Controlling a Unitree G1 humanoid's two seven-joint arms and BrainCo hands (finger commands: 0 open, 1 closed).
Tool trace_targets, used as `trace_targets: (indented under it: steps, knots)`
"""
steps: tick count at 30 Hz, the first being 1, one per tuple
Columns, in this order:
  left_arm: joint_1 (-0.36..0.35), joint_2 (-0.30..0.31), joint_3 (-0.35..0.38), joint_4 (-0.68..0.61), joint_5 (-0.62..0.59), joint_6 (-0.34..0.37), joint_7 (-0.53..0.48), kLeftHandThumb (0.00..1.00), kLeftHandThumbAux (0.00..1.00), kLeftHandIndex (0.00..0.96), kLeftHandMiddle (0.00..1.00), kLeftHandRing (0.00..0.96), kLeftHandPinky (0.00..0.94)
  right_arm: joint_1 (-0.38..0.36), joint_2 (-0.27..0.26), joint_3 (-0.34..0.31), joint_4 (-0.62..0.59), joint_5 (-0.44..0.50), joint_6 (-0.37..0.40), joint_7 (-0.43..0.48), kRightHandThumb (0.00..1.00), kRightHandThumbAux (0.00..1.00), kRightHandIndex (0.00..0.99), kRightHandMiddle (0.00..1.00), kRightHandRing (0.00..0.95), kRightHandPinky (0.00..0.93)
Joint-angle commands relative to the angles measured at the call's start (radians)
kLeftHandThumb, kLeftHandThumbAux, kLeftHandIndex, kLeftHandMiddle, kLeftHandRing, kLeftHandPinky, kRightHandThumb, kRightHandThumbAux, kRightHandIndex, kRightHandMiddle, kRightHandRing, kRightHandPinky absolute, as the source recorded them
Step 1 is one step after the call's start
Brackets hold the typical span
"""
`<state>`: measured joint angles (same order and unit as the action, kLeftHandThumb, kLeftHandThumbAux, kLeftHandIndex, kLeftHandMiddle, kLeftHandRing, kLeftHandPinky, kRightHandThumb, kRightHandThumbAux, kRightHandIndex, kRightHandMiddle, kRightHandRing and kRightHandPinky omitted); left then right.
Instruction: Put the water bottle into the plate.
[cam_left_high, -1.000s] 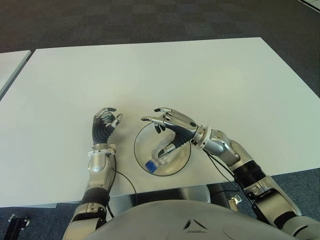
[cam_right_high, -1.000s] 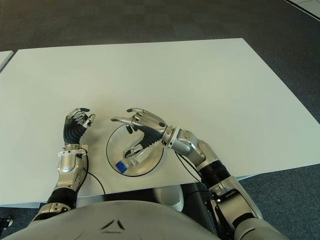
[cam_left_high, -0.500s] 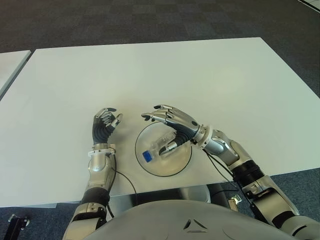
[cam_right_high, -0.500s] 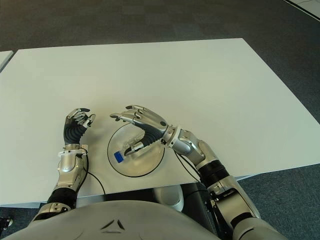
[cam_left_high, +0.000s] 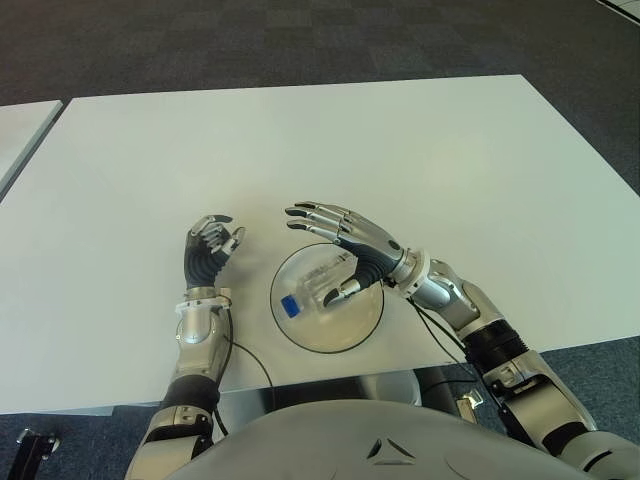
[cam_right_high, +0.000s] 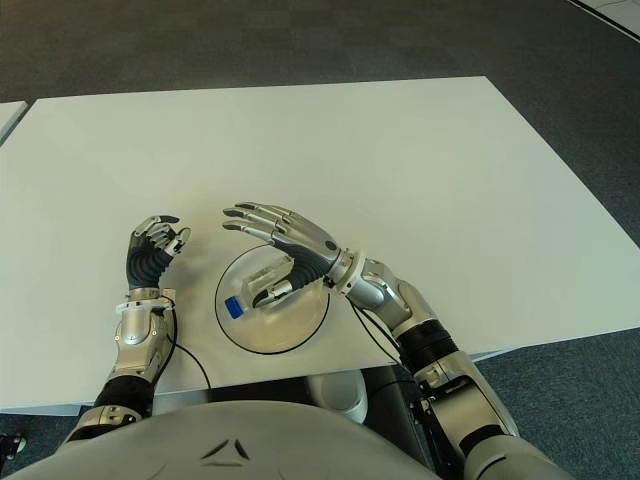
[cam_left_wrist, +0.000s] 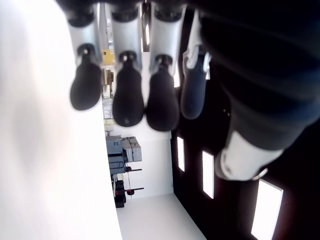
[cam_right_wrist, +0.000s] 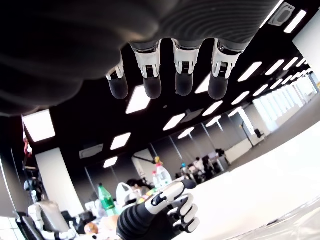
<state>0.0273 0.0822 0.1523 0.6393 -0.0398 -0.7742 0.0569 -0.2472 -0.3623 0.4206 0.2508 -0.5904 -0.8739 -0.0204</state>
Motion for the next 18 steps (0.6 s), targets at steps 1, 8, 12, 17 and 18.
trace_targets:
  steps: [1,8,12,17,18]
  knots:
    - [0.030,-0.003,0.001,0.037,0.005,0.001,-0.011,0.691,0.721,0.434,0.726,0.723,0.695,-0.007,0.012,-0.010,0.002,0.021,0.003,0.008,0.275,0.186,0.000,0.000,0.000,0.000]
    - [0.031,-0.003,0.001,0.036,0.015,0.001,0.000,0.691,0.721,0.434,0.730,0.730,0.713,0.017,0.019,-0.032,-0.025,0.075,0.035,0.034,0.287,0.194,0.000,0.000,0.000,0.000]
    - [0.032,-0.004,0.000,0.034,0.016,0.001,0.001,0.691,0.721,0.434,0.734,0.734,0.719,0.042,0.033,-0.052,-0.025,0.155,0.047,0.044,0.293,0.221,0.000,0.000,0.000,0.000]
    - [0.032,-0.006,0.000,0.033,0.009,0.001,-0.005,0.691,0.721,0.434,0.738,0.738,0.711,0.068,0.082,-0.081,-0.020,0.290,0.070,0.057,0.295,0.296,0.000,0.000,0.000,0.000]
    - [0.032,-0.006,0.000,0.032,0.008,0.001,-0.006,0.691,0.721,0.434,0.738,0.738,0.710,0.072,0.090,-0.086,-0.021,0.308,0.077,0.060,0.288,0.312,0.000,0.000,0.000,0.000]
